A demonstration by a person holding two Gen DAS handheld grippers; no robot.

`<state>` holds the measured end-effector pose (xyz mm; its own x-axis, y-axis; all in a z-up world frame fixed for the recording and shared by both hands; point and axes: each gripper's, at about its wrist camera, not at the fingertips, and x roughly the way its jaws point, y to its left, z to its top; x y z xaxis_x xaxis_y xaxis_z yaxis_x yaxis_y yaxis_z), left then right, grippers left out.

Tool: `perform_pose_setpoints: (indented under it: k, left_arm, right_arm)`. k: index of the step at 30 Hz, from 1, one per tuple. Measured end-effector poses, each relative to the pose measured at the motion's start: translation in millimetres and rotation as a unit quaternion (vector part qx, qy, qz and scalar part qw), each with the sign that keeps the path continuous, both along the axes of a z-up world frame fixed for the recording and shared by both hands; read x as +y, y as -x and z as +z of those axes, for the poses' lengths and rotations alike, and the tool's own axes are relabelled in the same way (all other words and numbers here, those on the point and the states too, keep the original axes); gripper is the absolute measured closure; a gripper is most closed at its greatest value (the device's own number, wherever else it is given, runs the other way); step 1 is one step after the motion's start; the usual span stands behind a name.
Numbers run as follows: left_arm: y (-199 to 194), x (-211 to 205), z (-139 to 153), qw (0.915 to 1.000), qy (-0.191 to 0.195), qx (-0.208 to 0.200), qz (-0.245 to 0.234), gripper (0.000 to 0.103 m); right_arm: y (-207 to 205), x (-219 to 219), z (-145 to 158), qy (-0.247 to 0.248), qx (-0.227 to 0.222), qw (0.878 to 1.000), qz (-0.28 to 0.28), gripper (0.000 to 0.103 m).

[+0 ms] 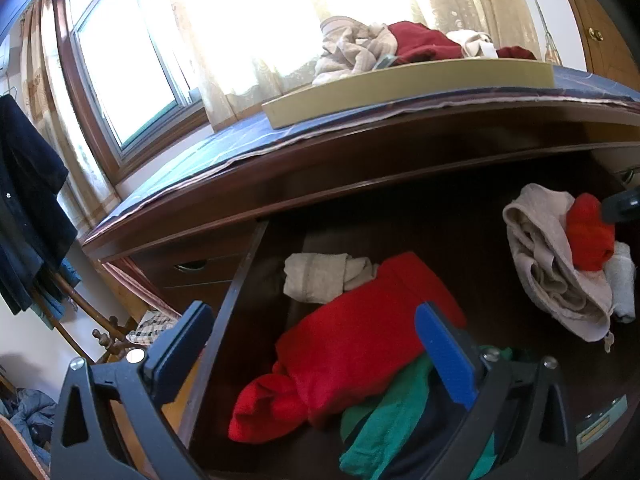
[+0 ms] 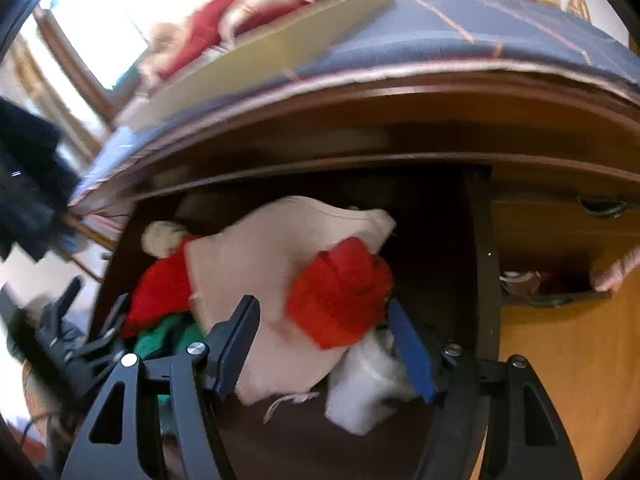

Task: Take underwear out of drawer
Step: 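Return the right gripper to the drawer and grasp the red knit garment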

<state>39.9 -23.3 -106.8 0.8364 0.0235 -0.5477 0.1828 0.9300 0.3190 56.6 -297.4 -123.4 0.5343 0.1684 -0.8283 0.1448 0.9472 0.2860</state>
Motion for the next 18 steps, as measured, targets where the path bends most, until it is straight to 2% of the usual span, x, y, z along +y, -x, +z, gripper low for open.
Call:
perform_pose_setpoints:
  k: [2, 10, 17, 18]
  left_arm:
    - [-0.2, -0.2, -0.3, 1.0, 0.0, 0.0, -0.002, 0.0]
    - [1.1, -1.0, -0.8, 1.0, 0.0, -0.008, -0.003, 0.0]
    - [1.9, -1.6, 0.0, 1.0, 0.001, -0.008, -0.003, 0.0]
    - [2.4, -1.7, 0.6, 1.0, 0.001, -0.009, -0.003, 0.0]
  right_arm:
    - [-12.5, -1.4, -9.2, -0.006, 0.027, 1.0, -0.016, 0.034]
    - [-33.4, 22.3, -18.2, 0.07, 0.053, 0.996, 0.0, 0.034]
    - [-41.2, 21.2, -33.2, 0.036, 0.081, 0.996, 0.019, 0.035]
    - [-40.8, 19.2, -34.1, 0.028, 0.081, 0.996, 0.017, 0.042]
